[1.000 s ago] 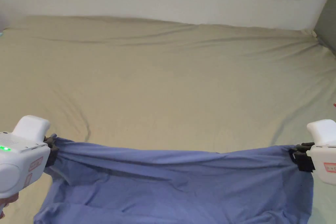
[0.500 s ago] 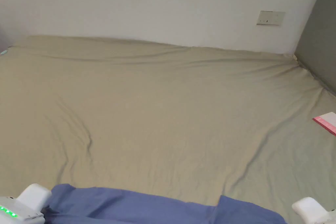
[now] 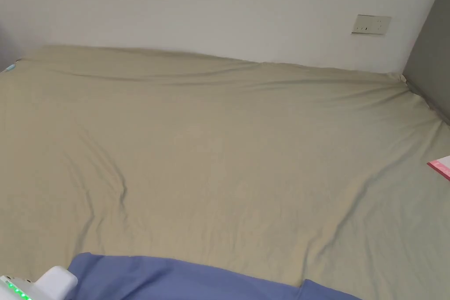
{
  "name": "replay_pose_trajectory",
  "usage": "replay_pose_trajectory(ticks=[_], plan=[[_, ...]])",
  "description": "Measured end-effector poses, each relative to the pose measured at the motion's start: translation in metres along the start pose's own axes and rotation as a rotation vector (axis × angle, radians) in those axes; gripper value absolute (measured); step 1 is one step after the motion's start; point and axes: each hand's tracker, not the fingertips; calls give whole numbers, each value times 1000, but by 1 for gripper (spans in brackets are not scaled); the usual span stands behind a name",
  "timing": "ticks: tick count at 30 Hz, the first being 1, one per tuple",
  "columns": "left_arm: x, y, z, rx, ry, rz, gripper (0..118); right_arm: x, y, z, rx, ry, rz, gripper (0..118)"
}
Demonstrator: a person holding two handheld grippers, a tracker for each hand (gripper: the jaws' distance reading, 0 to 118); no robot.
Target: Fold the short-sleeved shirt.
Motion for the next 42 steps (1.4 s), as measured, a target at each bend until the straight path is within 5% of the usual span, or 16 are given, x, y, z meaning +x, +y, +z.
replay_pose_trajectory(ticks=[2,4,5,6,11,19,25,26,27,29,33,42], plan=[[0,0,6,-2,-4,-1,13,-1,-2,12,39,-35,16,26],[-1,2,22,8,35,-7,73,0,1,30,75,-119,30,91],[-4,3,30,19,34,3,102,-4,2,44,112,-178,22,110],[-7,5,42,42,23,25,117,-4,5,62,178,-212,15,113],[-20,17,107,366,-93,303,112,-23,29,156,545,-338,-43,113],[19,54,245,978,43,531,109,-117,33,267,1136,-519,-119,112],[70,71,285,1125,276,462,70,-182,29,274,1270,-602,-53,107],[78,74,285,1115,292,432,50,-189,28,273,1267,-590,-51,100],[85,75,284,1118,309,403,23,-195,27,271,1273,-577,-44,73],[97,78,282,1130,341,378,3,-200,29,264,1283,-569,-60,2],[115,86,283,1107,383,242,0,-204,32,255,1262,-569,-54,2],[103,96,266,1055,360,227,0,-189,30,254,1275,-643,-122,2]])
